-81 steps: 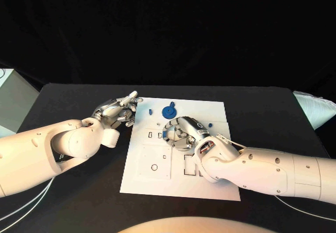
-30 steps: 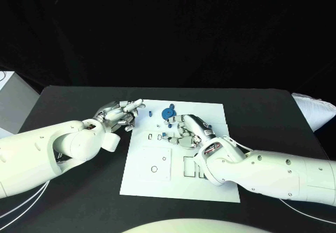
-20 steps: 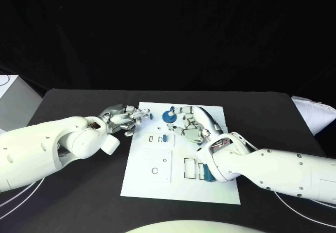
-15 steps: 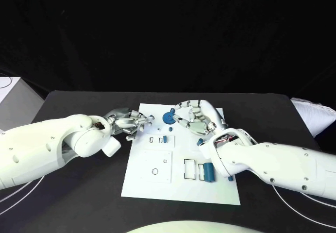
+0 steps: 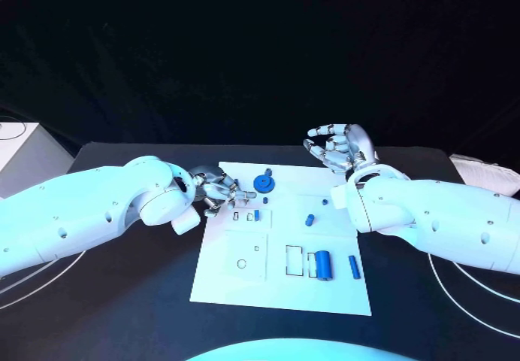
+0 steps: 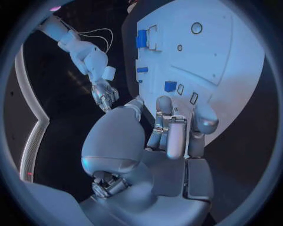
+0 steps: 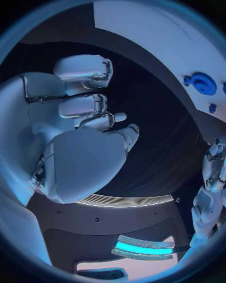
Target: Assemble the parts on the task board
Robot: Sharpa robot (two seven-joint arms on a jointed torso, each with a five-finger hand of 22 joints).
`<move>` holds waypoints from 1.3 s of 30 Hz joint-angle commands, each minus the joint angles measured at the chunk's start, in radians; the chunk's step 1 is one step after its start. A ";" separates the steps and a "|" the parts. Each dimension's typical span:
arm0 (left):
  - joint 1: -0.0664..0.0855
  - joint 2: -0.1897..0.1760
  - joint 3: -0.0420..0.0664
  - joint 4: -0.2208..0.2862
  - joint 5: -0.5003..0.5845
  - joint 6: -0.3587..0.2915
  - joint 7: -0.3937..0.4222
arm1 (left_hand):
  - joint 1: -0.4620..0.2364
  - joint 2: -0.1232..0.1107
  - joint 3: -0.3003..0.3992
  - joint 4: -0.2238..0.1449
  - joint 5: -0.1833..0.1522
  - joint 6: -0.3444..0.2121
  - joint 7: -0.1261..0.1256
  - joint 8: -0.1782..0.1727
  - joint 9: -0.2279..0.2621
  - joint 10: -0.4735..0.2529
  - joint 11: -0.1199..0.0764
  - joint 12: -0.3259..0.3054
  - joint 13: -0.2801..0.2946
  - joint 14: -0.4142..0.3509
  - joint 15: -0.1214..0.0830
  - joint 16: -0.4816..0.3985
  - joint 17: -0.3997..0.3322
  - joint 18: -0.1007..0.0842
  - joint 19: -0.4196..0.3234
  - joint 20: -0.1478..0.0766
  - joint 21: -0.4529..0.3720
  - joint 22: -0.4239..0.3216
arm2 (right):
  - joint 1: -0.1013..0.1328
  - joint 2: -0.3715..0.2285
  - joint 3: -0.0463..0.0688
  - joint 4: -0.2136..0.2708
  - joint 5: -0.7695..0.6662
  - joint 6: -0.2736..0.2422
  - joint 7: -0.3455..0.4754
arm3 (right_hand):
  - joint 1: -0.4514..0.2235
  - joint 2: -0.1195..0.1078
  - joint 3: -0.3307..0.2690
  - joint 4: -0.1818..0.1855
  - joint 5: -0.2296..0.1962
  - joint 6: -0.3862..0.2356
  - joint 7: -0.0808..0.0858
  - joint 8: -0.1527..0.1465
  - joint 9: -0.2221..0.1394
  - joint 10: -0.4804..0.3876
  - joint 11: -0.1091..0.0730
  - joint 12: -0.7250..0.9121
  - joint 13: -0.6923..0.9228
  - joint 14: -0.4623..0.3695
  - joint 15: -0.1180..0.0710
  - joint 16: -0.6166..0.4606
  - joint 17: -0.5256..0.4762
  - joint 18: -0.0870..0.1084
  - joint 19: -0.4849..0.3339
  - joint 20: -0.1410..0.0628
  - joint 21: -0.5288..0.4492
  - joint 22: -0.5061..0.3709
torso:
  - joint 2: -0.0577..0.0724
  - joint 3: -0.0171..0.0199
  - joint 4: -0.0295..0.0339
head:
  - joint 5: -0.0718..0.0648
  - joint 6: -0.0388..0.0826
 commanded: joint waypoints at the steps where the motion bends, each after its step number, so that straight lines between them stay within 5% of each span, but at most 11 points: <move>1: 0.008 0.024 -0.001 -0.016 -0.118 0.030 -0.074 | -0.021 0.000 0.011 0.000 0.001 -0.005 -0.001 0.004 0.007 0.009 -0.001 0.007 0.003 0.011 0.000 0.002 0.002 -0.003 0.008 0.002 0.003 0.000 | 0.013 0.002 0.000 -0.026 0.019 0.104 -0.007 | -0.001 -0.017 0.010 0.000 -0.008 -0.013 0.002 0.007 0.002 -0.018 0.001 -0.016 0.026 0.081 -0.006 -0.009 0.181 0.017 0.023 -0.006 -0.028 0.143 | -0.004 0.0019 0.0035 | 0.001 -0.006; 5: 0.019 0.057 -0.006 -0.038 -0.166 0.036 -0.085 | -0.047 -0.003 0.026 -0.002 0.001 0.008 -0.008 0.022 0.032 0.016 -0.006 0.015 0.016 0.012 -0.005 0.001 0.003 -0.003 0.009 -0.001 0.002 -0.001 | 0.028 0.004 0.000 -0.057 -0.016 0.149 -0.023 | -0.012 -0.042 0.051 -0.002 -0.013 -0.030 -0.001 0.032 0.006 -0.097 -0.003 -0.119 -0.080 0.048 -0.011 -0.071 0.076 0.048 -0.036 -0.009 -0.187 0.050 | -0.002 0.0032 0.0022 | 0.004 -0.009; 12: 0.038 0.102 -0.020 -0.071 -0.254 0.083 -0.101 | -0.082 -0.011 0.044 0.000 0.000 0.003 -0.013 0.041 0.069 0.015 -0.011 0.015 0.020 0.013 -0.009 -0.001 0.005 -0.003 0.010 -0.006 0.001 -0.001 | 0.040 0.004 0.000 -0.086 -0.037 0.179 -0.021 | -0.045 -0.087 0.135 -0.019 -0.019 -0.041 -0.009 0.069 0.006 -0.229 -0.015 -0.405 -0.357 -0.052 -0.022 -0.366 -0.260 0.140 -0.210 -0.022 -0.795 -0.333 | -0.001 0.0025 0.0023 | 0.001 -0.015; 18: 0.050 0.137 -0.027 -0.101 -0.294 0.138 -0.112 | -0.099 -0.010 0.051 0.000 0.000 -0.001 -0.013 0.044 0.081 0.020 -0.011 0.020 0.031 0.015 -0.010 0.001 0.010 -0.003 0.011 -0.006 0.001 0.000 | 0.044 0.001 -0.001 -0.095 -0.040 0.183 -0.021 | -0.056 -0.096 0.154 -0.034 -0.020 -0.052 -0.008 0.076 0.004 -0.278 -0.013 -0.498 -0.448 -0.071 -0.022 -0.462 -0.336 0.152 -0.227 -0.021 -0.923 -0.425 | 0.000 0.0022 0.0025 | 0.002 -0.020; 20: 0.052 0.147 -0.029 -0.110 -0.301 0.160 -0.115 | -0.100 -0.009 0.053 0.000 0.000 -0.001 -0.013 0.044 0.083 0.020 -0.011 0.019 0.030 0.016 -0.010 0.001 0.011 -0.004 0.012 -0.006 0.002 0.002 | 0.044 0.001 -0.001 -0.096 -0.040 0.179 -0.022 | -0.065 -0.105 0.163 -0.041 -0.015 -0.062 -0.006 0.079 0.003 -0.316 -0.009 -0.575 -0.520 -0.139 -0.015 -0.629 -0.483 0.153 -0.253 -0.016 -0.971 -0.461 | 0.001 0.0018 0.0011 | 0.003 -0.021; 24: 0.056 0.160 -0.031 -0.121 -0.307 0.193 -0.120 | -0.104 -0.008 0.055 0.000 0.000 -0.003 -0.013 0.044 0.085 0.018 -0.011 0.018 0.028 0.016 -0.010 0.001 0.011 -0.004 0.013 -0.006 0.002 0.003 | 0.045 0.000 -0.001 -0.099 -0.038 0.177 -0.020 | -0.074 -0.111 0.180 -0.051 -0.012 -0.069 0.001 0.087 0.002 -0.320 -0.005 -0.649 -0.586 -0.204 -0.006 -0.803 -0.582 0.151 -0.285 -0.004 -1.046 -0.524 | 0.000 0.0017 0.0009 | 0.001 -0.023; 30: 0.058 0.177 -0.036 -0.137 -0.314 0.228 -0.124 | -0.112 -0.005 0.060 -0.001 0.000 -0.007 -0.013 0.044 0.092 0.015 -0.011 0.017 0.027 0.016 -0.010 0.001 0.012 -0.005 0.015 -0.006 0.003 0.007 | 0.045 0.001 -0.002 -0.107 -0.015 0.184 -0.007 | -0.097 -0.119 0.228 -0.065 -0.018 -0.079 0.023 0.101 -0.003 -0.278 0.028 -0.937 -0.874 -0.296 0.036 -1.098 -0.696 0.152 -0.371 0.044 -1.224 -0.699 | 0.002 0.0016 0.0026 | 0.000 -0.024; 39: 0.059 0.196 -0.045 -0.148 -0.314 0.254 -0.128 | -0.119 -0.002 0.066 -0.001 0.000 -0.010 -0.012 0.044 0.097 0.012 -0.010 0.016 0.026 0.017 -0.009 0.002 0.016 -0.006 0.016 -0.006 0.004 0.010 | 0.045 0.005 -0.003 -0.114 0.017 0.188 0.010 | -0.122 -0.119 0.240 -0.090 -0.013 -0.091 0.048 0.104 -0.015 -0.269 0.060 -1.087 -1.064 -0.369 0.081 -1.277 -0.789 0.151 -0.428 0.089 -1.326 -0.841 | 0.003 0.0009 0.0016 | -0.001 -0.028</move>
